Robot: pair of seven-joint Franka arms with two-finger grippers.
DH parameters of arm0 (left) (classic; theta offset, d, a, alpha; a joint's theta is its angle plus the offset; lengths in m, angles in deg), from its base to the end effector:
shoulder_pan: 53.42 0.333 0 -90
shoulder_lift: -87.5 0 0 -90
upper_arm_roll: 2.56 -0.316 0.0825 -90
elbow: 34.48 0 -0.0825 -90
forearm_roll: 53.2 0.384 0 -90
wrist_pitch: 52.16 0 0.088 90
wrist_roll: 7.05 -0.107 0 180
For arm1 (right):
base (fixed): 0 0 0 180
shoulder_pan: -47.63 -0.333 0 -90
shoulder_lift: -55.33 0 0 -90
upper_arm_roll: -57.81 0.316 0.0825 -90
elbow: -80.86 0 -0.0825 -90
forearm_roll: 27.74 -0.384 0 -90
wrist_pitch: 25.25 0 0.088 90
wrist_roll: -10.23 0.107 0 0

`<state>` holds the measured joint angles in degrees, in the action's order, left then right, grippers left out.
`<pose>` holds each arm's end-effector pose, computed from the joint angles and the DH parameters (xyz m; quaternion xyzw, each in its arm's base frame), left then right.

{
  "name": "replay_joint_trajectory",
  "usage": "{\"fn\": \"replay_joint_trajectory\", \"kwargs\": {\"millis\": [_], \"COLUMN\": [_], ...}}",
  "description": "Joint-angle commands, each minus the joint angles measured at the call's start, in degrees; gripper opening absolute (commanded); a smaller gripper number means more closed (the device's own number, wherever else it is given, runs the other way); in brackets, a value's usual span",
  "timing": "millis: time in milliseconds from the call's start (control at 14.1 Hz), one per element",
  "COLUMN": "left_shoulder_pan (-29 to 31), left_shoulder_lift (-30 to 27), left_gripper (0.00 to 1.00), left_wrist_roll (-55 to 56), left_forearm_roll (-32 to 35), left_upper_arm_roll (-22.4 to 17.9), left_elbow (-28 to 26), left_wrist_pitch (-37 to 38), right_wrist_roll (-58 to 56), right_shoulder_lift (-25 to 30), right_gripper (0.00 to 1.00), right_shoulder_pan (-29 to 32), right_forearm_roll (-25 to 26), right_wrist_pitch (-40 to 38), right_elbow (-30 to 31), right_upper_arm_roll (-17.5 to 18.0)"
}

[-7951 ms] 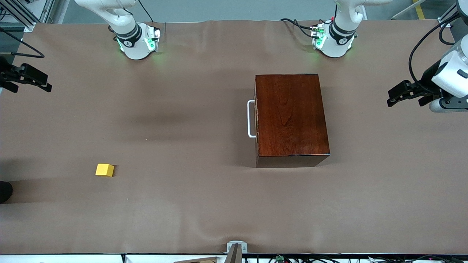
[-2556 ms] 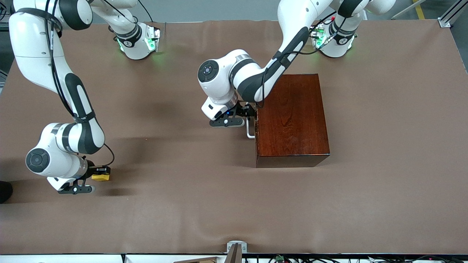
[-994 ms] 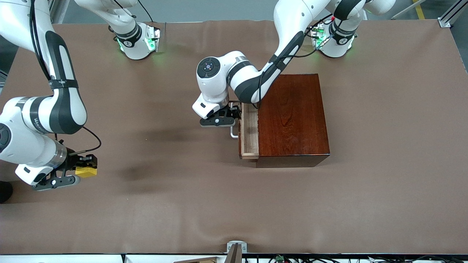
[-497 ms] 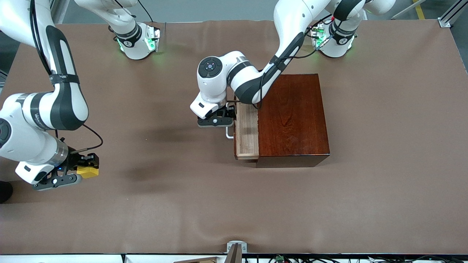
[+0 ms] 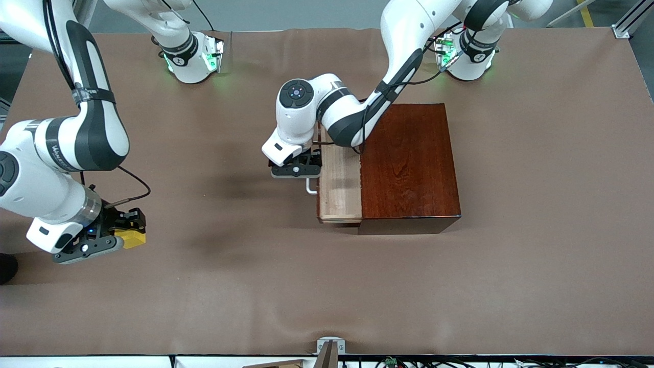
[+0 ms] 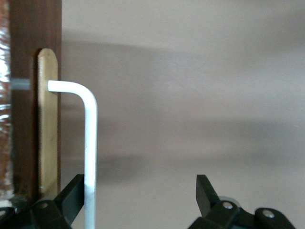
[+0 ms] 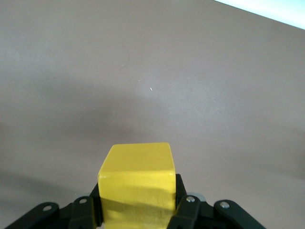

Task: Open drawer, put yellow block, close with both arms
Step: 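Pull the drawer open with the left gripper while the right gripper lifts the cube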

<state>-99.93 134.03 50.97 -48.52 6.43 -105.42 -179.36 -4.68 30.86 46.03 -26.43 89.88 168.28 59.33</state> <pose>0.4655 -0.6133 0.3008 0.9954 0.0293 0.0324 0.0857 0.6861 0.0335 0.4181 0.9867 0.1598 0.0277 0.0079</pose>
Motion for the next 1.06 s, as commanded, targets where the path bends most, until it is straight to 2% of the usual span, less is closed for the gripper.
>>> {"fn": "replay_joint_trajectory", "kwargs": {"millis": [0,284,639,781,923,994], "left_shoulder_pan": [-0.69,0.09,0.97,2.29,5.70,7.81], "left_shoulder_lift": [1.55,0.67,-4.07,-7.22,-12.48,-15.38], "left_gripper": [1.00,1.00,1.00,1.00,1.00,1.00], "left_wrist_roll": [1.04,1.04,4.11,4.29,4.38,4.29], "left_forearm_roll": [-2.31,-2.66,-2.75,-3.36,-8.35,-8.63], "left_upper_arm_roll": [0.24,-0.20,-0.29,-0.29,-0.73,-0.90], "left_elbow": [2.56,2.56,2.65,2.65,2.39,2.21], "left_wrist_pitch": [-2.52,-0.42,3.62,6.43,10.99,14.41], "right_wrist_roll": [-4.07,-7.40,-15.40,-19.96,-24.36,-26.12], "right_shoulder_lift": [1.27,1.18,0.83,0.74,0.66,0.66], "right_gripper": [0.00,0.00,0.00,0.00,0.00,0.00], "right_shoulder_pan": [0.46,0.72,0.90,0.98,0.99,0.81], "right_forearm_roll": [-0.34,-0.43,-0.69,-4.45,-5.26,-5.26], "right_wrist_pitch": [-0.60,-1.57,-2.71,-2.80,-2.80,-2.80], "right_elbow": [1.00,0.91,0.91,0.99,1.00,1.08], "right_upper_arm_roll": [0.24,0.24,0.24,0.15,0.06,0.06]}}
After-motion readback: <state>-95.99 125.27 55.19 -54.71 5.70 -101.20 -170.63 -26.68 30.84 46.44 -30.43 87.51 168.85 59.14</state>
